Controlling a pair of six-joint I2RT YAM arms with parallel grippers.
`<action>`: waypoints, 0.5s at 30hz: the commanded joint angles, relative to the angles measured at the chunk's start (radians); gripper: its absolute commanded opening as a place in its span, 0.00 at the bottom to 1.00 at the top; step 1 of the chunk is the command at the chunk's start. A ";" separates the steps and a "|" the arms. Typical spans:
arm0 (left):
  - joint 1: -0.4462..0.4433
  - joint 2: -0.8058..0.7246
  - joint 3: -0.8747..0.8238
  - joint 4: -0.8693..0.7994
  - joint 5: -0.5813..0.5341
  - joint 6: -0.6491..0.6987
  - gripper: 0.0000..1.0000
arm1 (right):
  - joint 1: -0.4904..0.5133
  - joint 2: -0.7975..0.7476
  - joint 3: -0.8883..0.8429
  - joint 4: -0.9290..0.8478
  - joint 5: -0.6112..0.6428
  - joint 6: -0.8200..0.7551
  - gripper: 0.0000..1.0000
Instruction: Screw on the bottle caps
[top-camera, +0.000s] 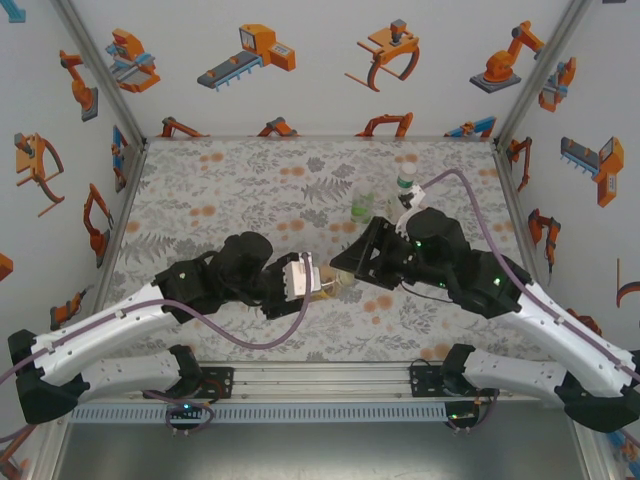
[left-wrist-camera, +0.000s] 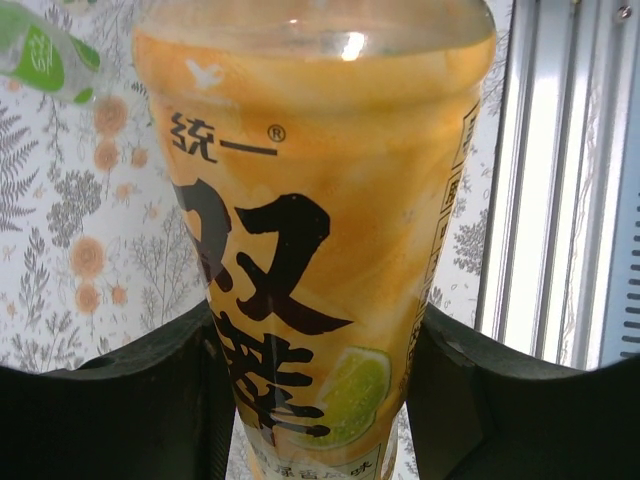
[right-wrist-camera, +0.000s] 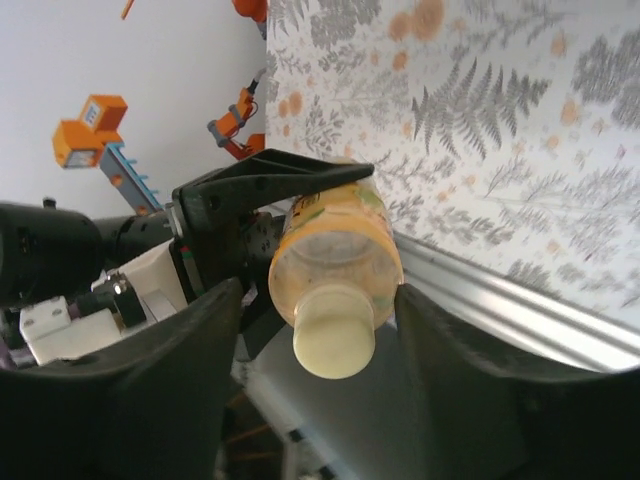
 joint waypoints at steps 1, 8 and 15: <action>-0.003 -0.021 0.031 0.040 0.060 0.019 0.00 | 0.004 -0.034 0.070 0.011 0.022 -0.281 0.63; -0.004 -0.042 0.027 0.039 0.156 0.024 0.00 | 0.003 -0.078 0.095 0.062 -0.236 -0.870 0.62; -0.003 -0.059 0.031 0.040 0.222 0.016 0.00 | 0.004 -0.066 0.130 -0.042 -0.560 -1.401 0.61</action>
